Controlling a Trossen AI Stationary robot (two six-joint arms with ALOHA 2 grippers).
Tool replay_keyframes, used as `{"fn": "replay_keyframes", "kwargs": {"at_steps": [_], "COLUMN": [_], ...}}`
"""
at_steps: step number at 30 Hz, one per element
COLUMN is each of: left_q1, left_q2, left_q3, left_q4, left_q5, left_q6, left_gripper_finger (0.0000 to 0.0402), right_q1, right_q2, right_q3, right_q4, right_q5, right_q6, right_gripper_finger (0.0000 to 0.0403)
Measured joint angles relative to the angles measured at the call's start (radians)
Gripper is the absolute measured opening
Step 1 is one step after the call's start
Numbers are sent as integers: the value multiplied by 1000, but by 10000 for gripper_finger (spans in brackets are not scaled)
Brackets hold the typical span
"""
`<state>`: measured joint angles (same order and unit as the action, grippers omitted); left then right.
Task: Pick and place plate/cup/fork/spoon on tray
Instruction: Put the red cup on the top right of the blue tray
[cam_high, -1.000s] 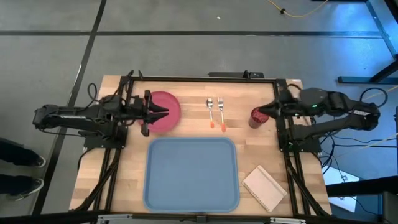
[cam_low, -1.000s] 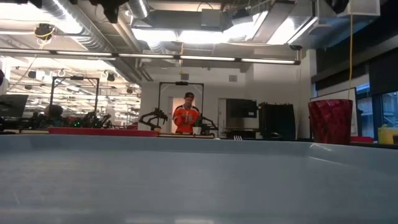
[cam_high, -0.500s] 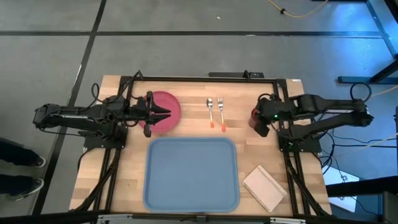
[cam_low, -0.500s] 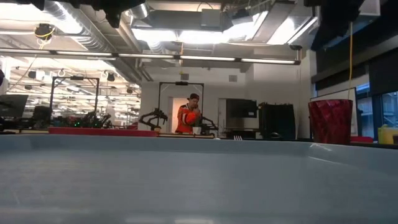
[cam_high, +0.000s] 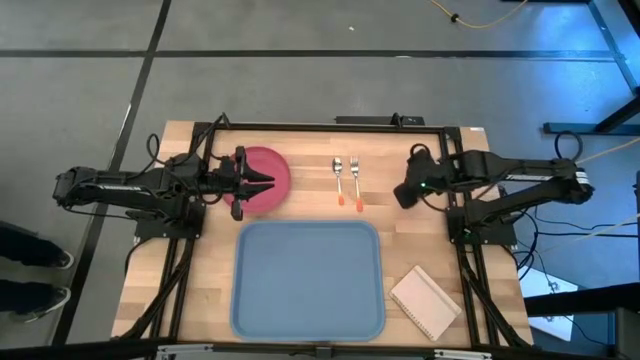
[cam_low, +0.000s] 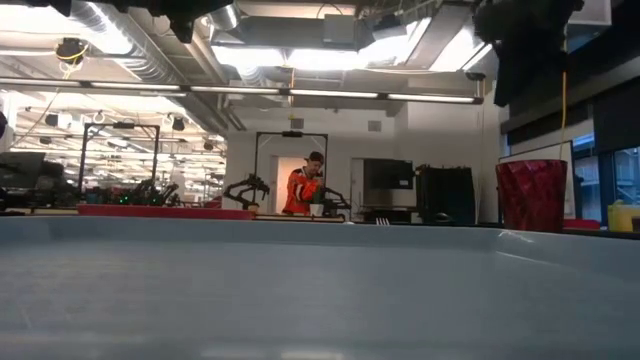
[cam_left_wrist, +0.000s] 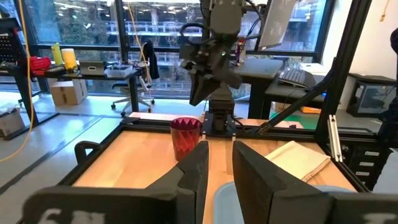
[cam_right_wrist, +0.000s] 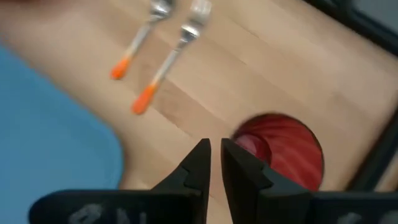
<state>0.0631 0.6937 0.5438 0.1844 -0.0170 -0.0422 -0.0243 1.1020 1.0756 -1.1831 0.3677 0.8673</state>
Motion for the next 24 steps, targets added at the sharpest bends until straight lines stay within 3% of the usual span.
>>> {"fn": "replay_keyframes", "kwargs": {"at_steps": [5,16,24], "left_q1": [0,0,0], "left_q2": [0,0,0], "left_q3": [0,0,0], "left_q4": [0,0,0], "left_q5": [0,0,0], "left_q6": [0,0,0], "left_gripper_finger": [66,66,66], "right_q1": [-51,-148,-149], "right_q2": [54,134,135], "right_q3": [0,-1,-23], "right_q4": [-5,-30,-38], "right_q5": [38,-97,-101], "right_q6": [83,67,72], "right_gripper_finger": [44,44,44]}}
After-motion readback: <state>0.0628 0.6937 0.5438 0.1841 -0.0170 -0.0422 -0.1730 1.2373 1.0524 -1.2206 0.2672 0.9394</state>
